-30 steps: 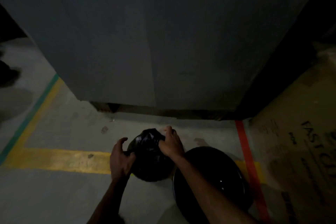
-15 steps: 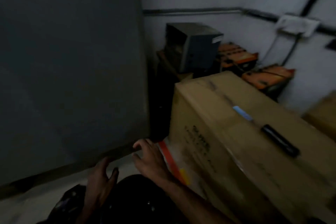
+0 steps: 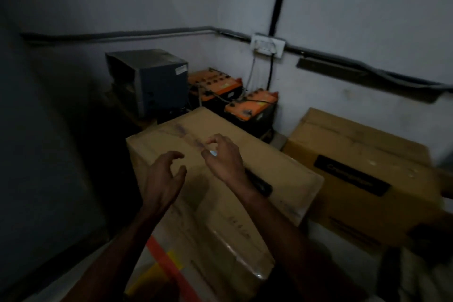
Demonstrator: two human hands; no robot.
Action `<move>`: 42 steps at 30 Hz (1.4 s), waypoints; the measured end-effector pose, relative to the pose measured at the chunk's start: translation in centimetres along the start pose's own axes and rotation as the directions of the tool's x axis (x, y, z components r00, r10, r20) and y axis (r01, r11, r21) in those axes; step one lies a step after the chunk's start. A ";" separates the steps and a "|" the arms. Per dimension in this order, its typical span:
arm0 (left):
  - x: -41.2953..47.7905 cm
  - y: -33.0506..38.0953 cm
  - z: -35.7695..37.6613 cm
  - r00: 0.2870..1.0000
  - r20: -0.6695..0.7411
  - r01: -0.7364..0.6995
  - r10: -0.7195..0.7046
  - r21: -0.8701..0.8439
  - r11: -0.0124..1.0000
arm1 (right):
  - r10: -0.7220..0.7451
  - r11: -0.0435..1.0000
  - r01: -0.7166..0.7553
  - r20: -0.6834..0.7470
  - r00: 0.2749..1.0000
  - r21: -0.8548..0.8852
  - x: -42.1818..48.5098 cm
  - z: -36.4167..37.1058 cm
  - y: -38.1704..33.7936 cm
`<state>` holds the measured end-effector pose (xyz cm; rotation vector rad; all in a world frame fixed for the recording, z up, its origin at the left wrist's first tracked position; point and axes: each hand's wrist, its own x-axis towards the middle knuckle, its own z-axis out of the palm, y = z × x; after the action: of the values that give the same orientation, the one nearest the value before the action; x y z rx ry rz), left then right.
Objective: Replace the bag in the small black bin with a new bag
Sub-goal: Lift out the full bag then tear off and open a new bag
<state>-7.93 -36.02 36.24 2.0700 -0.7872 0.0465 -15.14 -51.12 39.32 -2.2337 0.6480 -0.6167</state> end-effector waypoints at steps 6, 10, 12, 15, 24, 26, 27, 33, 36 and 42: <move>1.4 5.3 9.0 0.991 0.120 0.067 -0.059 -0.063 0.996 | 0.108 0.993 -0.111 -0.076 0.991 -0.042 3.0 -6.0 7.7; 2.2 5.5 14.2 0.907 0.306 0.330 -0.291 -0.084 0.940 | 0.174 0.982 -0.176 -0.028 0.984 -0.072 4.7 -7.2 13.3; 2.6 5.1 16.2 0.858 0.360 0.428 -0.367 -0.104 0.898 | 0.214 0.973 -0.211 0.028 0.976 -0.093 4.9 -7.2 15.8; 3.3 4.7 18.2 0.772 0.413 0.585 -0.483 -0.163 0.794 | 0.220 0.967 -0.205 0.087 0.972 -0.154 4.4 -6.5 18.6; 5.0 5.4 21.6 0.705 0.357 0.699 -0.613 -0.205 0.685 | 0.224 0.962 -0.200 0.115 0.968 -0.188 3.5 -4.7 19.8; 5.0 6.0 21.7 0.701 0.345 0.703 -0.625 -0.183 0.687 | 0.224 0.964 -0.204 0.106 0.969 -0.169 3.3 -4.6 19.7; 4.9 6.2 21.7 0.701 0.347 0.700 -0.623 -0.174 0.692 | 0.229 0.964 -0.213 0.095 0.969 -0.159 3.1 -4.5 19.6; 4.8 7.2 20.1 0.796 0.261 0.601 -0.547 -0.229 0.766 | 0.279 0.955 -0.280 0.019 0.960 0.098 2.3 -4.5 17.0; 4.9 8.0 17.4 0.830 0.214 0.556 -0.514 -0.274 0.784 | 0.278 0.936 -0.265 -0.026 0.960 0.232 2.1 -4.3 14.5; 4.6 9.8 9.9 0.891 0.155 0.454 -0.427 -0.312 0.835 | 0.156 0.926 -0.115 -0.088 0.984 0.360 0.8 -4.6 7.0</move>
<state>-12.17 -49.83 38.97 1.8751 -0.3125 -0.4062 -19.12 -58.22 37.22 -1.8126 0.6837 -0.7337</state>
